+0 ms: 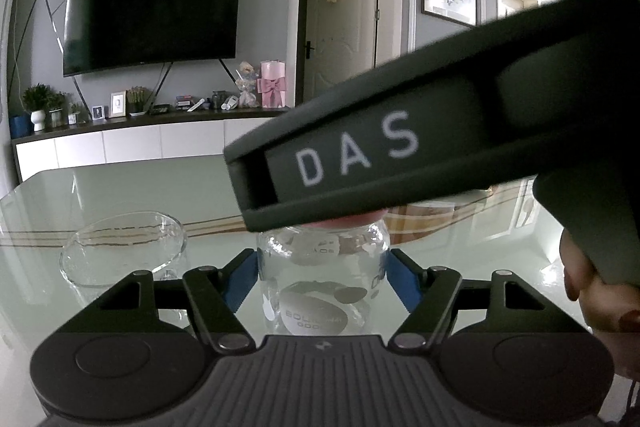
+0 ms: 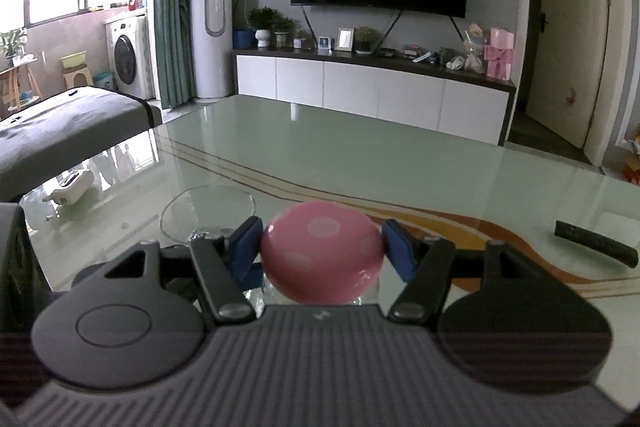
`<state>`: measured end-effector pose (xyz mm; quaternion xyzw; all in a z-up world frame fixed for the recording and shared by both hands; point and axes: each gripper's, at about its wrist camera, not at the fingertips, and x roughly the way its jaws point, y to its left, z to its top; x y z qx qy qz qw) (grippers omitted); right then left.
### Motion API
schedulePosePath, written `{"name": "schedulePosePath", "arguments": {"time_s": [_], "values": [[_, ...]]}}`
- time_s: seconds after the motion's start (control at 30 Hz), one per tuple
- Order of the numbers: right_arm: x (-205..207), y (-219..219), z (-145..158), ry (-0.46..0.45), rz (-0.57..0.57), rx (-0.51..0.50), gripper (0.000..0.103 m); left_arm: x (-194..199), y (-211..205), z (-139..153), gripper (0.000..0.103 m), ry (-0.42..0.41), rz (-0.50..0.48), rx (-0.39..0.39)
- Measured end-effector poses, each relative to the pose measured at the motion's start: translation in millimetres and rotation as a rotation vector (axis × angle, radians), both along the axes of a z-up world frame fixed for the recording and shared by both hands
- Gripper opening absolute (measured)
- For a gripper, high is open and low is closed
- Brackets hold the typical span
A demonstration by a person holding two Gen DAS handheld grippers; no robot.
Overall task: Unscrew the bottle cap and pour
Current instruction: 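Twist and lift the pink cap off the jar with the right gripper, then carry the pink cap away from the jar with the right gripper while the left gripper releases the jar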
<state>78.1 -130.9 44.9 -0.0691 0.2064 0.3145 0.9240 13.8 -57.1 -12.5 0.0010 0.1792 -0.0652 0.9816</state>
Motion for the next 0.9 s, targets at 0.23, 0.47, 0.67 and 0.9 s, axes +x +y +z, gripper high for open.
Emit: {"name": "schedulePosePath", "arguments": {"time_s": [0.23,0.47,0.67,0.9], "values": [[8.0,-14.0,1.3,0.013,0.083,0.047,0.065,-4.1,-1.0,3.0,0.073,0.001,-0.001,-0.003],[17.1,-31.2,6.7,0.008,0.166,0.116,0.065,-5.1,-0.6,4.0,0.073,0.003,-0.001,-0.01],[29.6,-47.7,16.8,0.011,0.146,0.161,0.065,-6.8,0.3,4.5,0.073,0.004,-0.001,-0.01],[23.1,-52.2,17.9,-0.012,0.135,0.122,0.065,-9.1,-0.3,4.0,0.074,0.001,-0.003,-0.008]]}}
